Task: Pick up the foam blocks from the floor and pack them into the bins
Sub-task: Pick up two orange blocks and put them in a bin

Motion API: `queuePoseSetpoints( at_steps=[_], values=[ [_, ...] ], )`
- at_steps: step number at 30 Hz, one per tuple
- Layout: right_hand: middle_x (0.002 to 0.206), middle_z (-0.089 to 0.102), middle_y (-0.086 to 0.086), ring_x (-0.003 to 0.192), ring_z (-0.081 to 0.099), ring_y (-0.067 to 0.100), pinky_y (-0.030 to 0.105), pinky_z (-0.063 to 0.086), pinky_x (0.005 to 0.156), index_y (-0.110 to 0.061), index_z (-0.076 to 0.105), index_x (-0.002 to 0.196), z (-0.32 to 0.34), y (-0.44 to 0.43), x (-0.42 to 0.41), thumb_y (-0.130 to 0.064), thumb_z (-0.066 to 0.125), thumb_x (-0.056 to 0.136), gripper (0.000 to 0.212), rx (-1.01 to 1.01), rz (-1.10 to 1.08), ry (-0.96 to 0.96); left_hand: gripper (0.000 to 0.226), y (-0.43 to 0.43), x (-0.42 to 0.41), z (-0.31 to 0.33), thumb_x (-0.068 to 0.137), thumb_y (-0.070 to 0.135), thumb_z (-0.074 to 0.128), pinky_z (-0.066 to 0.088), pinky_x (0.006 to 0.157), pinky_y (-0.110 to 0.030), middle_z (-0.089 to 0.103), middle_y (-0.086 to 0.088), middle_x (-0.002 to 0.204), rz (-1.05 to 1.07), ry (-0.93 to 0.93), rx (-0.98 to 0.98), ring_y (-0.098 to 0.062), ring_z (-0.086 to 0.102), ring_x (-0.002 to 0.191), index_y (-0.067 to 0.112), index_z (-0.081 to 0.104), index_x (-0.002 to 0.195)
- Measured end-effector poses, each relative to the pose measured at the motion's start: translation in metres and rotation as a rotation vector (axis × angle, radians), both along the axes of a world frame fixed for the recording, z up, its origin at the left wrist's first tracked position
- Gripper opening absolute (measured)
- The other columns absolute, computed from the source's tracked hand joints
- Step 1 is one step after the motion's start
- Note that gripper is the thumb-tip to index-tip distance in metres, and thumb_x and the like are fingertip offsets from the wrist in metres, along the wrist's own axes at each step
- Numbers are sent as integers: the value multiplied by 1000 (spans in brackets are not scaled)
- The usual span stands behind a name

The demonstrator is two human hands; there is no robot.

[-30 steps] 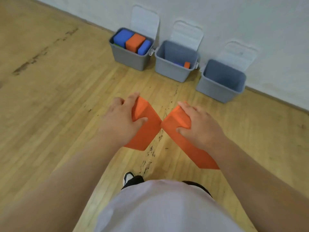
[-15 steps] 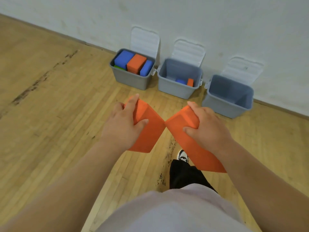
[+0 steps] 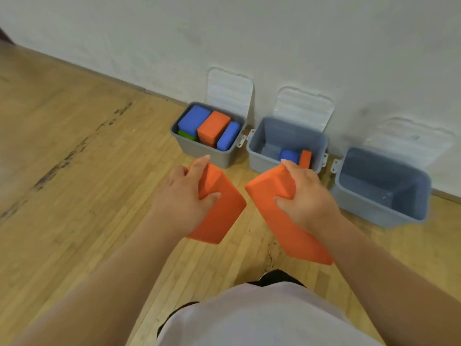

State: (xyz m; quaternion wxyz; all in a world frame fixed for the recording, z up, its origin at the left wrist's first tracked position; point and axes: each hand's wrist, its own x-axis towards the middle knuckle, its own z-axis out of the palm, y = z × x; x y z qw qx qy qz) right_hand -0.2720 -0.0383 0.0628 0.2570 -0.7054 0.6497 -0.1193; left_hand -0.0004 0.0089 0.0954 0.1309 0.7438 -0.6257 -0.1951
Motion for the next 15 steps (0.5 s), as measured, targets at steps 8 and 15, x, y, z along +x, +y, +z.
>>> queuePoseSetpoints(
  at_steps=[8,15],
  values=[
    [147,51,1,130,50,31,47,48,102,-38,32,152,-2,-162,-44,-37,71,79,83,18,-124,46,81,-182,-26,-15,91,63,58,48,94,-41,42,3,133,-155,37,85,-23,51,119,57,7,153],
    [152,44,2,135,47,25,43,43,108,-35,29,154,-51,-305,-46,-36,75,82,86,50,-365,-55,85,-409,-32,-60,89,62,62,51,92,-43,43,0,132,-400,-19,96,-25,55,112,52,11,156]
  ],
)
